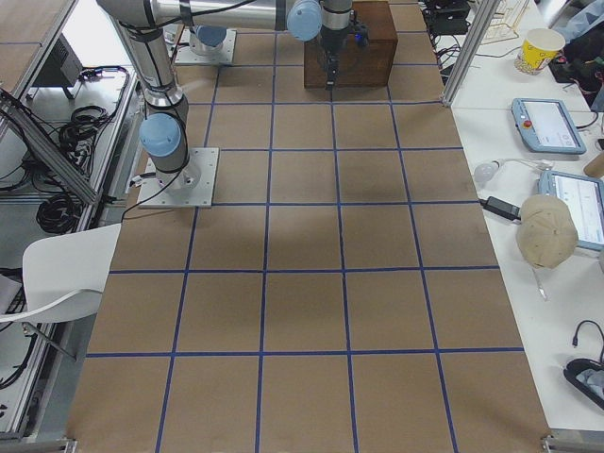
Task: Open drawer and put corn inside
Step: 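Lift the corn with the left gripper and carry it over the open drawer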
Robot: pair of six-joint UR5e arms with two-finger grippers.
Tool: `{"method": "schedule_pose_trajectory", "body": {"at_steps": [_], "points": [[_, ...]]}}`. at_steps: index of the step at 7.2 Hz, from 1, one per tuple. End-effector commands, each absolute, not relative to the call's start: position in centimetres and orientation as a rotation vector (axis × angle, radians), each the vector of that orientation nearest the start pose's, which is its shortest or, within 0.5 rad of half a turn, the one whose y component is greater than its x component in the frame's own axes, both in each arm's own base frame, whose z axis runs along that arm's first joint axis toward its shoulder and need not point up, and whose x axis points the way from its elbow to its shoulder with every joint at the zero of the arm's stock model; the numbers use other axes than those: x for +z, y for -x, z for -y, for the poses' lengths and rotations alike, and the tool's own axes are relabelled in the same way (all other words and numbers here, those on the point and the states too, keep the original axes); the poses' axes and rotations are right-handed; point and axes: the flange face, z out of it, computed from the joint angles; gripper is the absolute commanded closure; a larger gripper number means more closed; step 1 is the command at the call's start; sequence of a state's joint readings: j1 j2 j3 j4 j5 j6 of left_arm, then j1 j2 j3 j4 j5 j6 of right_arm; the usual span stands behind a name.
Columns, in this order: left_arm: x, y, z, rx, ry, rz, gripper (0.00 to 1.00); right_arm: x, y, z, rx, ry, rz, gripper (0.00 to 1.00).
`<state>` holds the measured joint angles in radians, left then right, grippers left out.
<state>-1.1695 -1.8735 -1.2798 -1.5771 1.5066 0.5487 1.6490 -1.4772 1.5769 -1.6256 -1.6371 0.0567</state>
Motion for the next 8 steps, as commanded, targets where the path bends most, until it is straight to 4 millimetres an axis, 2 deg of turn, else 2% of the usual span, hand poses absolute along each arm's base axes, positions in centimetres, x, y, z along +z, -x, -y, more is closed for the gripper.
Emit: {"method": "schedule_pose_trajectory", "body": {"at_steps": [1, 5, 6, 8], "points": [[42.5, -8.5, 62.8, 0.085, -0.081, -3.233, 1.0, 44.3, -16.7, 51.3, 0.066, 0.037, -3.211, 0.0], [37.2, -8.5, 63.4, 0.159, -0.052, -3.276, 1.0, 44.3, -16.7, 51.4, 0.064, 0.037, -3.211, 0.0], [36.2, -8.7, 64.3, 0.099, -0.032, -3.269, 1.0, 44.3, -16.7, 51.3, 0.066, 0.037, -3.211, 0.0], [34.9, -8.9, 64.9, 0.109, -0.026, -3.274, 1.0, 44.3, -16.7, 51.3, 0.066, 0.037, -3.211, 0.0]]}}
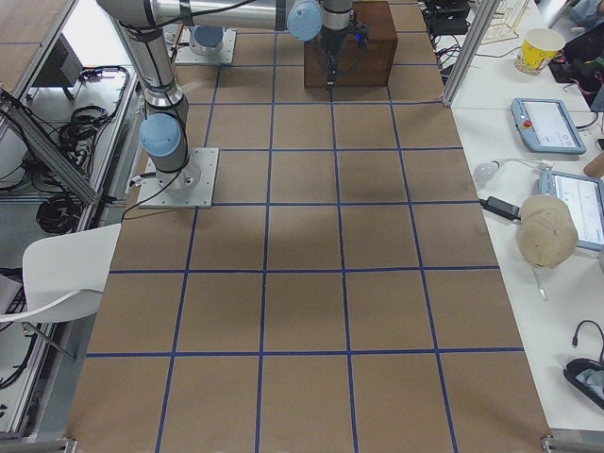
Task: Open drawer and put corn inside
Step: 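Lift the corn with the left gripper and carry it over the open drawer, then lower the corn into the drawer and open the left gripper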
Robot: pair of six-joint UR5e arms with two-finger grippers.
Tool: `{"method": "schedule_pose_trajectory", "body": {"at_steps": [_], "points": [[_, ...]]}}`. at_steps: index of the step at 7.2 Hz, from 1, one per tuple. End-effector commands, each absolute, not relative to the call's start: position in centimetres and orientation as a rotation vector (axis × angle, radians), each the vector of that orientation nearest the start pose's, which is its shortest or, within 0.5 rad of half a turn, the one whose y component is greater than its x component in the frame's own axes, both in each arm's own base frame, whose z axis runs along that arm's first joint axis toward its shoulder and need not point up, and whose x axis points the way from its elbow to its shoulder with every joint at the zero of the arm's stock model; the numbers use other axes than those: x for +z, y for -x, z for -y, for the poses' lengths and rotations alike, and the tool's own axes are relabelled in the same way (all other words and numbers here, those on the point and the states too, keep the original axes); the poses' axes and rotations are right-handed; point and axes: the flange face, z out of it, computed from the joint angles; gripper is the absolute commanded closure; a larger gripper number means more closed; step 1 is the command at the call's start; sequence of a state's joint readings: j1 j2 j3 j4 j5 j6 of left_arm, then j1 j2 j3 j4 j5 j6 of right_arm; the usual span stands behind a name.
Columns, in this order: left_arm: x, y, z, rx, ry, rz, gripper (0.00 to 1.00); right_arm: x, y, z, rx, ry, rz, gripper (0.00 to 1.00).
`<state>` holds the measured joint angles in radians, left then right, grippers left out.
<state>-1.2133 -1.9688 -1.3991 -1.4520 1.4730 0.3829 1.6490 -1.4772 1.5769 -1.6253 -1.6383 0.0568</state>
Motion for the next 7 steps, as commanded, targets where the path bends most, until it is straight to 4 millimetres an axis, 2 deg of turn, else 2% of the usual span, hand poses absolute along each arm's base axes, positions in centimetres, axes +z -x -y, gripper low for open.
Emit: {"method": "schedule_pose_trajectory", "body": {"at_steps": [1, 3, 4, 5, 6, 7], "points": [[33.6, -8.4, 64.9, 0.124, 0.009, -3.324, 1.0, 44.3, -16.7, 51.3, 0.066, 0.037, -3.211, 0.0], [32.7, -7.9, 64.9, 0.131, -0.004, -3.323, 1.0, 44.3, -16.7, 51.3, 0.066, 0.037, -3.211, 0.0], [32.5, -8.0, 64.9, 0.132, -0.004, -3.322, 0.93, 44.3, -16.7, 51.4, 0.064, 0.037, -3.211, 0.0], [32.3, -8.0, 64.9, 0.134, -0.004, -3.322, 0.81, 44.3, -16.7, 51.3, 0.066, 0.037, -3.211, 0.0], [32.3, -8.0, 64.9, 0.13, -0.002, -3.32, 0.56, 44.3, -16.7, 51.3, 0.066, 0.037, -3.211, 0.0], [32.5, -8.0, 65.0, 0.116, 0.0, -3.317, 0.22, 44.3, -16.7, 51.4, 0.064, 0.037, -3.211, 0.0]]}}
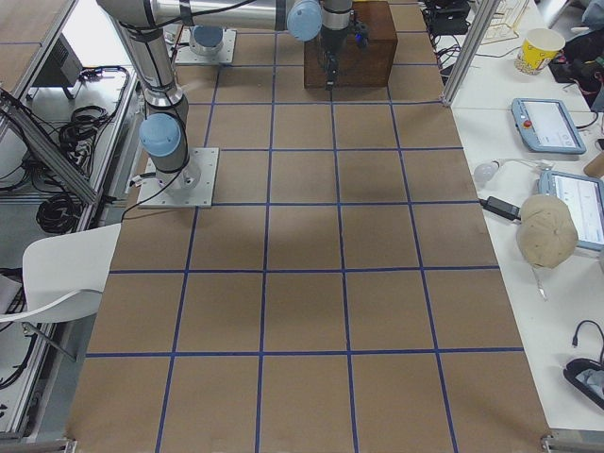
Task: Open drawer and put corn inside
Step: 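Lower the corn into the drawer and open the left gripper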
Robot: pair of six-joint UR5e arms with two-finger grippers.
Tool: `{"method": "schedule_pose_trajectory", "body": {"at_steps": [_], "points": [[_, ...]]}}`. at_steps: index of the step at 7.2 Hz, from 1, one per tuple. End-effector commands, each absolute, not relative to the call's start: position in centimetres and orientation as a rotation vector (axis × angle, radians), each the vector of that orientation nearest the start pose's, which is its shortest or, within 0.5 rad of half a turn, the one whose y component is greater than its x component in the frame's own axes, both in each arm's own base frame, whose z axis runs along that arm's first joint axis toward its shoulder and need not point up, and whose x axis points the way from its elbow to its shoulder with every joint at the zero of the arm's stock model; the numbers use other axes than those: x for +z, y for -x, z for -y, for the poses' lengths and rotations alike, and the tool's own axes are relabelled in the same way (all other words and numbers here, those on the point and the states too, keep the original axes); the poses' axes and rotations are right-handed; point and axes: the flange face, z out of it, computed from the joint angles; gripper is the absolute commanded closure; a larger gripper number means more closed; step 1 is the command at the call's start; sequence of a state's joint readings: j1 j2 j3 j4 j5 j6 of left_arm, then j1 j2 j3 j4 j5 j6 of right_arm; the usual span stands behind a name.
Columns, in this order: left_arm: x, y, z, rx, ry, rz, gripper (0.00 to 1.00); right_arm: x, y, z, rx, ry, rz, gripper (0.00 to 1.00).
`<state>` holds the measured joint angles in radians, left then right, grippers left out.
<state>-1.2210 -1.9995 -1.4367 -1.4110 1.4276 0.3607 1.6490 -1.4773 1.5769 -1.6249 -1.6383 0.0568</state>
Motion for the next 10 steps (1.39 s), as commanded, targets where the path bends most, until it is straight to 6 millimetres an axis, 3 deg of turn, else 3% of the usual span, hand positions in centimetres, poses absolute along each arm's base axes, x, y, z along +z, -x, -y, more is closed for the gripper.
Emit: {"method": "schedule_pose_trajectory", "body": {"at_steps": [1, 3, 5, 6, 8, 10], "points": [[32.5, -8.0, 65.1, 0.107, 0.019, -3.316, 0.02, 44.3, -16.7, 51.3, 0.066, 0.037, -3.211, 0.0], [33.8, -7.8, 65.0, 0.079, 0.039, -3.305, 0.0, 44.3, -16.7, 51.3, 0.066, 0.037, -3.211, 0.0], [36.4, -7.1, 64.5, 0.046, 0.105, -3.261, 0.0, 44.3, -16.7, 51.3, 0.066, 0.037, -3.211, 0.0], [38.7, -6.3, 64.5, 0.051, 0.063, -3.189, 0.0, 44.3, -16.7, 51.3, 0.066, 0.037, -3.211, 0.0], [44.9, -2.3, 64.2, 0.071, 0.06, -3.157, 0.0, 44.3, -16.7, 51.3, 0.066, 0.037, -3.211, 0.0], [48.4, 0.7, 62.1, 0.083, 0.018, -3.157, 0.0, 44.3, -16.7, 51.3, 0.066, 0.037, -3.211, 0.0]]}}
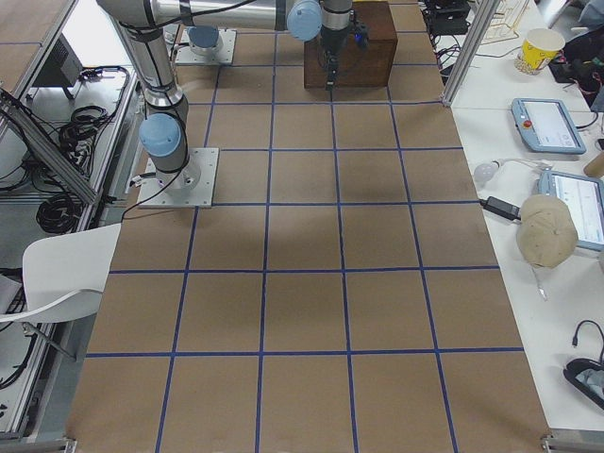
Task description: Open drawer and put corn inside
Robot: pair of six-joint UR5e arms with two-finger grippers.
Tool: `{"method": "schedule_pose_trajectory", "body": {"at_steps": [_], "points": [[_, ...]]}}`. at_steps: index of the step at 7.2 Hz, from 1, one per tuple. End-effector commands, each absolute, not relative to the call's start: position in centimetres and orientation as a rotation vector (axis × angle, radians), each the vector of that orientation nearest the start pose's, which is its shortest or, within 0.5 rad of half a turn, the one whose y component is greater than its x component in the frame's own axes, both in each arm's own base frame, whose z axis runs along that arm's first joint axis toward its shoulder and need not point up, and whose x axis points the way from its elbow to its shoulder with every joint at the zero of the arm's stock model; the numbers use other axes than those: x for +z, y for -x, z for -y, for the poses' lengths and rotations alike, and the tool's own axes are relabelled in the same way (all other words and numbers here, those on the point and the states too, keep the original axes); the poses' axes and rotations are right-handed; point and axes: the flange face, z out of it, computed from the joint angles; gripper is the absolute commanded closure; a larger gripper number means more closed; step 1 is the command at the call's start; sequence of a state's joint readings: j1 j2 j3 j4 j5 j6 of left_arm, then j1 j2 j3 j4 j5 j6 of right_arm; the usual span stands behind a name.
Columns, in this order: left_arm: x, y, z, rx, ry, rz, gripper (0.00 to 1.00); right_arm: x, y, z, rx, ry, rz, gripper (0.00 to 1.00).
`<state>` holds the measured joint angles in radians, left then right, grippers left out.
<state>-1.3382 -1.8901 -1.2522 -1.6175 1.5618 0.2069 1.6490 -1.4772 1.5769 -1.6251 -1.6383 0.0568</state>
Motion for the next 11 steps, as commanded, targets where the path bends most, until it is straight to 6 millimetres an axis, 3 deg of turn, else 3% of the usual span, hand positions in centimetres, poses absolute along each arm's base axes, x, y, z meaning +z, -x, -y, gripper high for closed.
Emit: {"method": "schedule_pose_trajectory", "body": {"at_steps": [1, 2, 4, 5, 6, 8, 11], "points": [[50.5, 3.8, 60.1, 0.085, -0.016, -3.173, 0.0, 44.3, -16.7, 51.4, 0.064, 0.037, -3.211, 0.0], [52.1, 6.8, 58.8, 0.049, -0.002, -3.156, 0.0, 44.3, -16.7, 51.3, 0.066, 0.037, -3.211, 0.0], [52.4, 12.6, 56.6, 0.051, 0.054, -3.151, 0.0, 44.3, -16.7, 51.3, 0.066, 0.037, -3.211, 0.0], [51.4, 13.8, 56.2, 0.082, 0.027, -3.149, 0.0, 44.3, -16.7, 51.3, 0.066, 0.037, -3.211, 0.0], [49.8, 13.9, 55.7, 0.108, 0.022, -3.145, 0.0, 44.3, -16.7, 51.4, 0.064, 0.037, -3.211, 0.0], [49.4, 14.2, 54.2, 0.104, 0.099, -3.143, 0.0, 44.3, -16.7, 51.4, 0.064, 0.037, -3.211, 0.0], [47.7, 13.5, 53.0, 0.141, 0.072, -3.082, 0.0, 44.3, -16.7, 51.4, 0.064, 0.037, -3.211, 0.0]]}}
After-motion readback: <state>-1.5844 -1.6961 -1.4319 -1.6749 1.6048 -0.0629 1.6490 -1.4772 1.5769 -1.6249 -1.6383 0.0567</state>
